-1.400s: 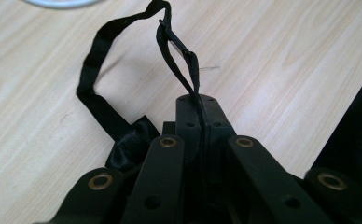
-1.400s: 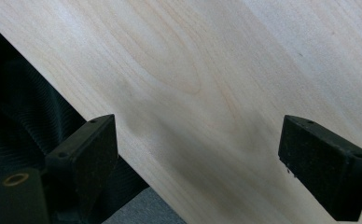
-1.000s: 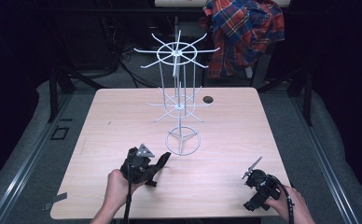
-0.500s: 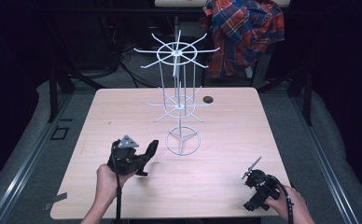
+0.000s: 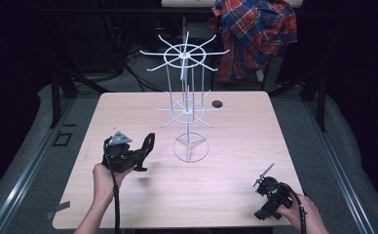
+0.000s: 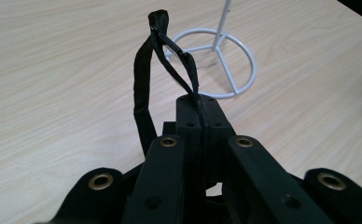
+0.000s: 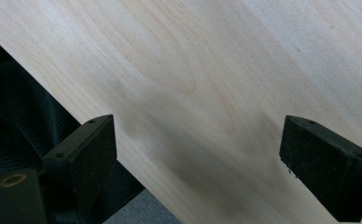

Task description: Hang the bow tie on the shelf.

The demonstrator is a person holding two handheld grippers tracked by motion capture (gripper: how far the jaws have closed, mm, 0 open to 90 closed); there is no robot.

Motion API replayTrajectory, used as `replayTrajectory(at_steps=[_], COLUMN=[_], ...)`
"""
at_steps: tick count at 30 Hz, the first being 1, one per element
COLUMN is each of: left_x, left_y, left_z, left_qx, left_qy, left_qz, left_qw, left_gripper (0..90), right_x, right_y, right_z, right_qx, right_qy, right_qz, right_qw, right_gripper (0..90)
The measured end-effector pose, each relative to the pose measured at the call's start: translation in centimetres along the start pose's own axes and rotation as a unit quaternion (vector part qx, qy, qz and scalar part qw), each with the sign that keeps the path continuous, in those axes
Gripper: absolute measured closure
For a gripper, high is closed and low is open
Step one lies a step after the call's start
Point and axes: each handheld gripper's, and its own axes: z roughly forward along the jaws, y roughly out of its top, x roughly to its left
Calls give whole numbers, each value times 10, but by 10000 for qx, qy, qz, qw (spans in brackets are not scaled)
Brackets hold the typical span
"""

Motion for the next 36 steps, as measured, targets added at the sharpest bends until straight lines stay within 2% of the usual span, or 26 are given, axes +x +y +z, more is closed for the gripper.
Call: replayTrajectory(at_steps=[3,4,5,8,9,10,12,13,14,16,17,19,23,24,32,36], left_x=[8,8,11,13,14,15,15,17,17,17,18,19,19,19,20,19], left_y=[3,3,5,9,13,15,17,21,21,24,27,30,36,37,47,52], left_z=[-2,-2,-4,-6,-8,-8,-9,-8,-8,-7,-6,-6,-7,-7,-3,-2], left_qx=[-169,-169,-322,-462,-586,-632,-660,-718,-718,-790,-836,-887,-1020,-1041,-1312,-1366], left_qy=[-8,-8,-2,25,29,37,39,41,41,52,71,50,9,-4,-87,-132], left_qz=[-85,-85,-156,-188,-229,-220,-211,-207,-207,-197,-166,-190,-235,-223,-352,-356], left_qw=[9998,9998,9994,9988,9980,9978,9976,9972,9972,9967,9963,9959,9945,9943,9907,9899], left_gripper=[882,881,881,881,881,881,881,881,881,881,881,881,881,881,881,881], right_x=[0,0,0,1,3,3,2,0,0,0,-1,0,1,0,-1,0], right_y=[-1,-1,1,1,0,0,0,1,1,0,-1,-1,-1,0,-1,-2], right_z=[-1,-1,-3,-3,-2,-2,-2,-3,-3,-2,-1,-2,-1,-1,0,0], right_qx=[-128,-128,-10,-20,-175,-190,-209,-43,-43,-83,-235,-219,-205,-122,-152,-129], right_qy=[-27,-27,2,10,44,63,81,85,85,76,149,143,170,164,113,103], right_qz=[22,22,-50,-49,50,55,64,-32,-32,22,92,47,33,-62,61,76], right_qw=[9999,9999,10000,10000,9998,9998,9997,9999,9999,9999,9996,9996,9996,9998,9998,9998], right_gripper=[92,92,89,85,78,77,74,66,66,52,23,0,0,0,0,0])
